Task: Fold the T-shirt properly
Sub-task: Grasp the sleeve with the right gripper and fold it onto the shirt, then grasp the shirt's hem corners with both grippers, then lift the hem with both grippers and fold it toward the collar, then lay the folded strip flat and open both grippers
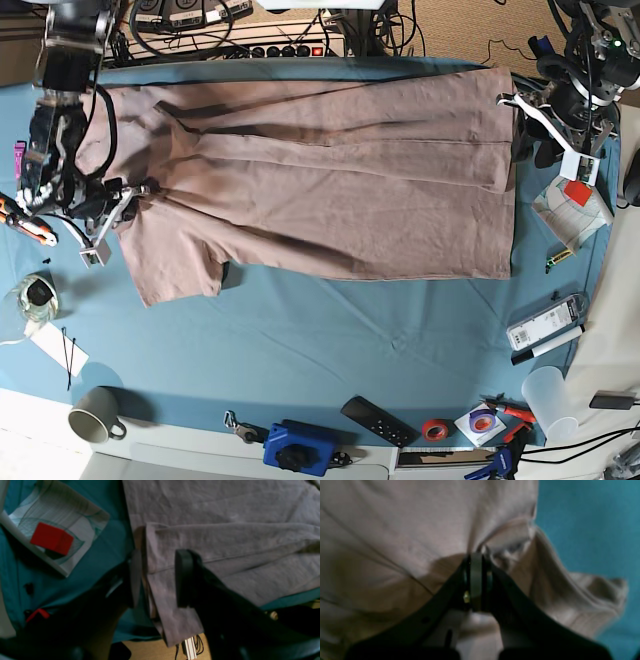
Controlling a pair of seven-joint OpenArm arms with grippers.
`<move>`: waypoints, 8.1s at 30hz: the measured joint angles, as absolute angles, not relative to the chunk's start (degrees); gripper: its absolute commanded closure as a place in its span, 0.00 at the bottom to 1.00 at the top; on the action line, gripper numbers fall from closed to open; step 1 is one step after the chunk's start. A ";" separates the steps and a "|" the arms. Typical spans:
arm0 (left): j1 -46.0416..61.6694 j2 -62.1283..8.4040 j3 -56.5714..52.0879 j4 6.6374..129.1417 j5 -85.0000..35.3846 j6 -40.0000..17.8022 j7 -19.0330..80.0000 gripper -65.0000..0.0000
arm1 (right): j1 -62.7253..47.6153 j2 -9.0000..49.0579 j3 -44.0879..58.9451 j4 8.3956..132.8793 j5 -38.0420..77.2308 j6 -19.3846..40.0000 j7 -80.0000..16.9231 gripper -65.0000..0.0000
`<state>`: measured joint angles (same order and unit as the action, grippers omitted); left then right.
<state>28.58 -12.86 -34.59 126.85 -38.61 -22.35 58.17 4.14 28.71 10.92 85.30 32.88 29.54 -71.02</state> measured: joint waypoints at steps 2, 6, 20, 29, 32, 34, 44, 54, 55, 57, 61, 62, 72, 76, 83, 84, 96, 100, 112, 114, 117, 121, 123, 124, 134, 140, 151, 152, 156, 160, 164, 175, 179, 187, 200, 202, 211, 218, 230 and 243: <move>28.58 -12.88 -34.57 126.85 -38.59 -22.35 57.95 0.64 | 2.59 28.67 11.94 88.20 33.10 29.58 -70.39 1.00; 28.56 -12.88 -34.57 126.85 -38.59 -22.35 57.93 0.64 | 2.24 28.64 13.76 88.64 32.86 29.63 -70.28 1.00; 28.53 -12.88 -34.57 126.85 -38.59 -22.35 57.93 0.64 | 4.86 29.95 16.14 88.64 35.62 31.29 -68.29 0.75; 28.53 -12.93 -34.57 126.85 -38.52 -22.35 57.93 0.64 | 16.45 29.71 16.86 72.36 29.41 31.22 -55.51 0.75; 28.51 -12.93 -34.52 126.85 -38.57 -22.35 57.91 0.64 | 21.71 29.71 16.91 60.49 28.86 34.76 -54.43 0.75; 28.53 -12.93 -34.54 126.85 -38.54 -22.35 57.93 0.64 | 25.19 29.74 16.97 53.65 28.42 36.71 -53.41 0.75; 28.53 -12.88 -34.57 126.85 -38.35 -22.35 56.23 0.64 | 30.00 28.62 16.23 40.16 23.57 37.52 -49.01 0.76; 28.42 -12.88 -34.57 126.85 -35.53 -22.35 52.47 0.64 | 29.47 23.77 14.61 40.62 25.56 37.78 -47.51 0.76; 28.42 -12.88 -34.57 126.78 -35.35 -22.35 51.29 0.64 | 29.52 23.68 14.61 40.69 25.56 37.80 -47.99 0.76; 28.38 -12.91 -34.41 126.08 -35.40 -22.35 47.55 0.64 | 29.52 23.59 14.61 40.86 25.56 37.80 -48.16 0.76; 24.99 -12.88 -32.67 122.58 -31.79 -22.39 45.39 0.64 | 29.52 23.68 14.61 40.86 25.96 37.87 -49.04 0.76; 23.51 -12.91 -31.81 121.40 -30.87 -22.26 45.34 0.64 | 29.52 23.75 14.61 40.88 26.02 37.95 -49.47 0.76; 6.35 -16.12 -21.52 105.69 -21.87 -22.09 45.10 0.56 | 29.71 23.81 14.72 40.99 26.89 38.22 -52.71 0.76; 1.19 -17.54 -21.52 97.86 -24.08 -20.34 45.34 0.56 | 29.85 23.81 14.72 40.99 26.94 38.20 -53.76 0.76; -6.52 -18.06 -21.45 83.42 -31.44 -24.58 50.00 0.56 | 29.80 23.88 14.72 41.12 27.83 38.22 -54.08 0.76; -7.57 -17.98 -21.50 81.71 -31.40 -24.58 50.09 0.56 | 29.80 23.90 14.72 41.12 28.16 38.22 -54.22 0.76; -16.25 -18.13 -21.61 66.35 -28.10 -24.51 49.15 0.56 | 29.80 23.92 14.72 41.15 28.38 38.24 -54.61 0.75; -16.69 -17.78 -21.87 64.47 -28.73 -24.53 48.03 0.56 | 29.80 23.92 14.72 41.15 28.38 38.24 -54.61 0.76; -16.71 -11.92 -21.91 64.49 -32.14 -24.99 50.98 0.86 | 29.56 23.81 14.72 40.97 32.05 38.28 -58.04 1.00; -16.69 -11.97 -21.91 64.49 -32.14 -23.79 50.98 0.96 | 29.56 23.86 14.72 40.97 32.05 38.28 -58.00 1.00; -16.71 -12.12 -21.93 64.47 -32.14 -23.40 51.20 1.00 | 29.54 24.10 14.72 40.99 32.08 38.61 -57.80 1.00; -16.71 -12.56 -21.93 64.49 -32.34 -23.42 51.48 1.00 | 29.02 24.51 14.55 44.21 30.30 38.41 -58.43 1.00; -16.69 -13.08 -21.91 64.62 -34.26 -23.38 53.12 1.00 | 28.64 24.64 14.55 46.57 29.41 39.24 -59.13 1.00; -16.64 -13.41 -21.91 64.95 -35.31 -23.38 54.74 1.00 | 28.53 24.60 14.55 47.90 29.39 39.53 -59.46 1.00; -15.90 -17.37 -21.82 69.56 -46.70 -22.94 65.30 1.00 | 28.62 24.58 14.55 56.75 34.17 39.70 -59.05 1.00; -15.77 -18.55 -21.82 74.24 -52.21 -23.44 73.01 1.00 | 28.32 25.58 14.50 64.29 41.65 39.90 -65.17 1.00; -15.25 -18.59 -21.82 76.90 -58.74 -25.56 78.50 1.00 | 22.70 26.46 20.88 73.30 47.59 39.92 -72.75 1.00; -14.90 -18.57 -21.82 77.14 -59.13 -25.56 78.56 1.00 | 21.63 26.48 22.33 74.13 48.18 39.94 -73.54 1.00; -13.17 -18.63 -21.82 79.90 -59.02 -25.56 79.57 1.00 | 17.17 26.48 27.05 77.65 51.22 39.92 -74.78 1.00; -10.85 -20.23 -21.76 85.12 -59.44 -27.00 79.64 1.00 | 12.97 26.48 29.58 80.18 52.03 39.92 -75.05 1.00; -7.66 -22.90 -21.76 88.88 -59.46 -27.03 79.81 1.00 | 9.96 26.37 31.62 82.65 53.45 39.92 -75.20 1.00; -2.22 -25.10 -21.76 91.59 -62.22 -27.03 80.03 1.00 | 1.52 25.98 37.85 88.77 58.43 39.94 -78.06 1.00; -1.08 -25.10 -21.76 93.19 -62.22 -27.03 80.14 1.00 | -2.61 25.69 39.90 91.83 58.43 39.92 -78.65 1.00; 4.12 -25.12 -21.76 98.59 -62.19 -27.05 80.12 1.00 | -10.31 25.69 41.47 96.49 58.46 39.94 -78.48 1.00; 6.11 -25.10 -21.76 99.48 -62.04 -27.05 79.94 1.00 | -17.82 21.98 43.77 96.55 58.41 39.92 -78.65 1.00; 6.39 -25.10 -21.76 99.48 -62.02 -27.05 79.94 1.00 | -17.98 20.78 44.25 96.55 58.41 39.92 -78.78 1.00; 8.56 -24.62 -21.76 99.48 -61.06 -27.05 79.96 1.00 | -17.93 20.27 45.01 96.55 58.46 39.94 -80.36 1.00; 10.24 -24.62 -21.76 99.50 -59.61 -27.03 79.96 1.00 | -17.96 20.10 49.39 96.55 59.13 39.94 -80.73 1.00; 12.19 -24.62 -21.76 99.53 -58.52 -29.63 79.96 0.51 | -18.11 20.12 50.48 96.55 59.00 39.94 -80.97 0.74; 13.08 -24.64 -21.76 108.95 -47.79 -24.38 75.29 0.45 | -18.11 20.14 50.52 96.55 60.95 39.94 -80.99 0.72</move>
<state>13.08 -24.64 -21.76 108.95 -47.79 -24.38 75.29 -18.11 20.14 50.52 96.55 60.95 39.94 -80.99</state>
